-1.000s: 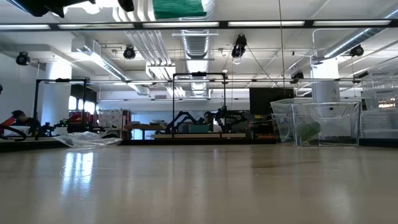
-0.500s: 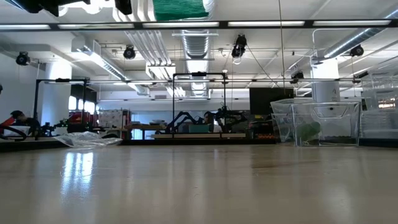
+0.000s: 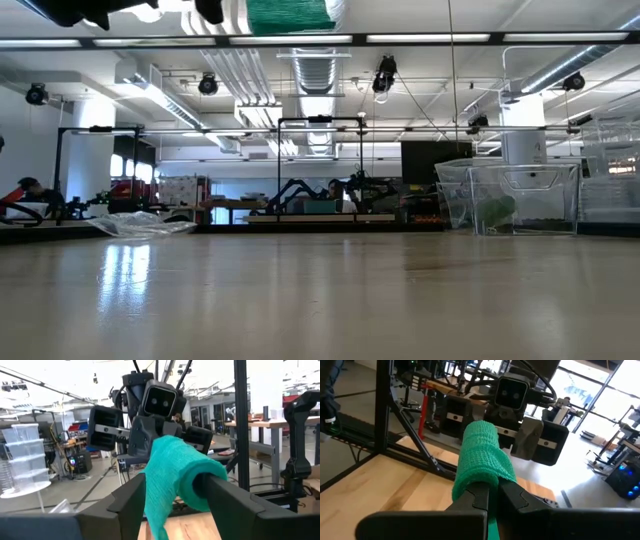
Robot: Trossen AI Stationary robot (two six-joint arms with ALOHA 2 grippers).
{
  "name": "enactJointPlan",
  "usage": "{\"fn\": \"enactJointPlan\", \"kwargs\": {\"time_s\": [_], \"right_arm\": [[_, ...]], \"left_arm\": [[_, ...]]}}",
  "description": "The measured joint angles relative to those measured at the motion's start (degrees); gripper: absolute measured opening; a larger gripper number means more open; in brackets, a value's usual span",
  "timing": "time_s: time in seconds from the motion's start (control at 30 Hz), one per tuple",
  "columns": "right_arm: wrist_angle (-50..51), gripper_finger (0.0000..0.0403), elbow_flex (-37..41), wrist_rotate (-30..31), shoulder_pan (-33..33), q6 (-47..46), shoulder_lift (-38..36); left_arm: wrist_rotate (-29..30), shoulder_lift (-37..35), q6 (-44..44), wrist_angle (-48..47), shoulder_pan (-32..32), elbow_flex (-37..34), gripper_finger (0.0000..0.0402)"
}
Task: Roll bandage
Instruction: Roll the dark green bandage
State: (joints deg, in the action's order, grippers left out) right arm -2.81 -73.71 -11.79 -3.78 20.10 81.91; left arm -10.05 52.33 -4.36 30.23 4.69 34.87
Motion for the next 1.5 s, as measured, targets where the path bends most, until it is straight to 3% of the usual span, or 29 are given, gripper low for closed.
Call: {"fn": "enactJointPlan", "kwargs": {"time_s": [0.3, 0.47, 0.6, 0.77, 0.87, 1.03, 1.2, 1.33, 1.5], "right_arm": [[0.2, 0.0003, 0.0, 1.2, 0.0, -0.2, 0.0], [0.5, 0.0003, 0.0, 2.8, 0.0, -0.7, 0.1], [0.7, 0.0003, 0.0, 3.1, 0.0, -0.7, 0.3], [1.9, 0.0008, 0.0, 3.0, 0.0, -1.8, 0.2], [4.4, 0.0026, 0.0, 5.0, 0.4, -2.1, -1.1], [7.9, 0.0075, -0.1, 14.2, 1.8, -2.3, -5.7], [3.4, 0.0108, -0.1, 14.8, 3.6, -4.4, -7.2], [-2.8, 0.0113, -0.2, 14.6, 4.4, -5.9, -3.8], [-2.6, 0.0092, -0.3, 14.8, 4.2, -6.6, 1.5]], "left_arm": [[0.0, 3.1, -0.1, 2.7, 0.0, 0.0, 0.0207], [0.4, 4.8, 0.4, 4.8, 0.0, 0.0, 0.0188], [1.4, 5.0, 0.4, 4.8, 0.0, 0.0, 0.013], [2.0, 3.9, 1.3, 3.9, 0.0, 0.0, 0.0016], [2.0, 2.0, 1.5, 0.7, 0.1, -0.1, 0.0015], [2.1, -1.9, 0.3, -4.6, 0.0, 0.0, 0.0006], [2.8, -3.7, -1.7, -6.4, 0.0, 0.0, 0.0003], [4.9, -1.7, -3.2, -7.0, 0.0, -0.1, 0.0003], [5.9, 0.4, -3.6, -7.0, 0.0, -0.1, 0.0003]]}}
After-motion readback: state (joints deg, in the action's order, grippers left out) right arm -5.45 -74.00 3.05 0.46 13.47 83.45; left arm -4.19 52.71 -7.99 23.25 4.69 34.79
